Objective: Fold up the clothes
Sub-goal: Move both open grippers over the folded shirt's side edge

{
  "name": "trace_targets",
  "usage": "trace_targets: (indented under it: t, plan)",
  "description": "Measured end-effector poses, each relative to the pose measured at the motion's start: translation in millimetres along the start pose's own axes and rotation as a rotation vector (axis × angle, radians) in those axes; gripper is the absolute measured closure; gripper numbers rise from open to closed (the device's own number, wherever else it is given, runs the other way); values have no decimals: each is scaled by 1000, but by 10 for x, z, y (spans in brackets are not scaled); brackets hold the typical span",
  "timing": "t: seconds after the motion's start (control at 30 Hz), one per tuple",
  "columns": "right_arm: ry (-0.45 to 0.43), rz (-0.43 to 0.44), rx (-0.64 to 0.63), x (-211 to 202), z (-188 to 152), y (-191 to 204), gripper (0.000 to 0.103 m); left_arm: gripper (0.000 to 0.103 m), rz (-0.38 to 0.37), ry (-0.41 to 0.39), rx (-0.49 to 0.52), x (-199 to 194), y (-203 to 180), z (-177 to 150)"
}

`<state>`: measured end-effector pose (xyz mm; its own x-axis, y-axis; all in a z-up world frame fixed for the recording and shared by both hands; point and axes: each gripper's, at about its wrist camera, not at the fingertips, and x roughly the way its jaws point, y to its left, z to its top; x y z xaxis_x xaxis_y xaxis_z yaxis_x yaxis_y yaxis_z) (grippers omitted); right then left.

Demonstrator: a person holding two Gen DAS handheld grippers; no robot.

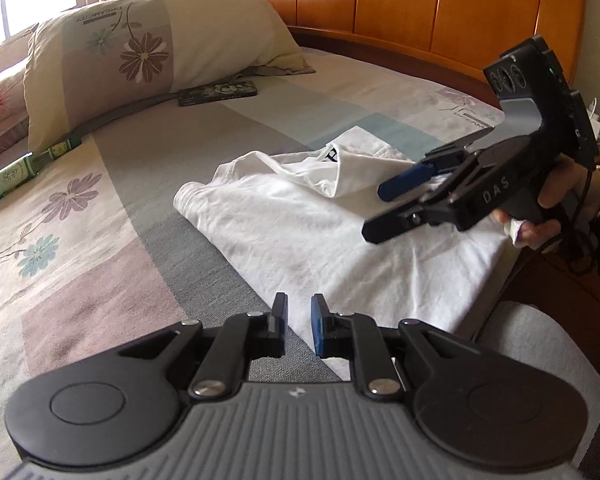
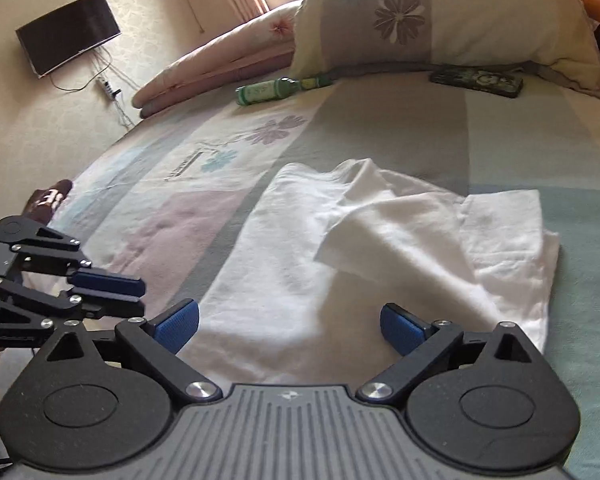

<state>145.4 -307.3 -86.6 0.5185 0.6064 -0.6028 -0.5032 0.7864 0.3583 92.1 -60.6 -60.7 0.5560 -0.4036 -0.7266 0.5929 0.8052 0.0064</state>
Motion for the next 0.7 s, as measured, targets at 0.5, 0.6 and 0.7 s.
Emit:
trace_targets:
  t: [0.5,0.6,0.7]
  plan:
    - [-126,-60,124,-573,-344,-160,3,89,-110,-82,-9,738,-42,418]
    - [-73,-73,111,-574,-619,-77,5,88,-84,-18,-30,887,-12,336]
    - [-55,-93,85,-677,-924,-34,8,88,-65,-1,-61,842,100,235]
